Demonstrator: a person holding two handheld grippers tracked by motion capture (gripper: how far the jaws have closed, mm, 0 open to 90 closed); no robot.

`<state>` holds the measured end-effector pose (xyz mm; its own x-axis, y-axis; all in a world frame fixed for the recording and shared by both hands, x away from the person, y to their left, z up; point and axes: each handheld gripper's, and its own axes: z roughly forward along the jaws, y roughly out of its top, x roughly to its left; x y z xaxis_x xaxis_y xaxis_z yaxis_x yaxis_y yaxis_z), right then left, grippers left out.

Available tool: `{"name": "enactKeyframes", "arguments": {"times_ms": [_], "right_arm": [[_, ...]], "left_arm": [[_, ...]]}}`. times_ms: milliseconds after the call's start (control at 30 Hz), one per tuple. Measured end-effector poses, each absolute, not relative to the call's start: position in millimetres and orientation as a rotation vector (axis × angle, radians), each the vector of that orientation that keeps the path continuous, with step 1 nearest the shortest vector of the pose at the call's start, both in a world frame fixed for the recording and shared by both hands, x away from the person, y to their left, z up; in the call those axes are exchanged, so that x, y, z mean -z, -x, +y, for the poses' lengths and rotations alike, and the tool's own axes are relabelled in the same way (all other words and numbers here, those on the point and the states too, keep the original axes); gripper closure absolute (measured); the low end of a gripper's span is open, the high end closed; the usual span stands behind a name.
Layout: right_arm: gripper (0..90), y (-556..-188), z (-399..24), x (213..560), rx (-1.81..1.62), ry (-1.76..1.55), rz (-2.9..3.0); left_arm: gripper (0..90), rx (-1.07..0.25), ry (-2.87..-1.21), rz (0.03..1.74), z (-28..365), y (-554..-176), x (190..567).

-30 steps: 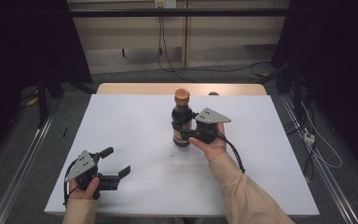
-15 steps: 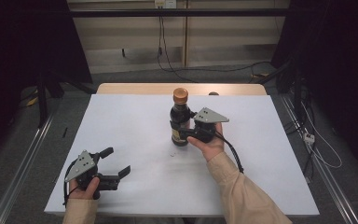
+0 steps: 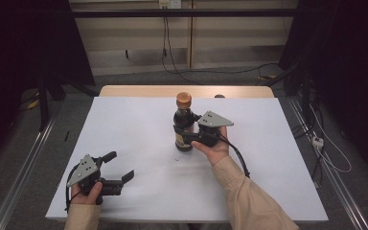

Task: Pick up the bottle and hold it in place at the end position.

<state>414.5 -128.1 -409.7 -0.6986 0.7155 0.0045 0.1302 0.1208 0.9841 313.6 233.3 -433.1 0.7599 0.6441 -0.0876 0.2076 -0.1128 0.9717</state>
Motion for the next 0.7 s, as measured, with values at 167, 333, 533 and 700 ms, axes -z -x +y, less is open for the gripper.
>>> {"name": "enactKeyframes", "arguments": {"times_ms": [167, 333, 533, 700], "right_arm": [[28.1, -413.4, -129.6, 409.7, -1.604, -0.819, 1.930], [28.4, -413.2, -129.9, 409.6, -1.598, -0.826, 1.935], [28.5, -412.9, -129.8, 409.7, -1.598, -0.836, 1.938], [28.5, -412.2, -130.2, 408.2, -1.585, -0.841, 1.952]], "left_arm": [[3.8, -0.426, -1.688, 0.682, 232.0, -313.2, 432.8], [3.8, -0.422, -1.684, 0.684, 232.1, -313.2, 433.5], [3.8, -0.426, -1.688, 0.681, 232.5, -312.9, 432.8], [3.8, -0.425, -1.691, 0.680, 232.5, -313.1, 432.8]]}}
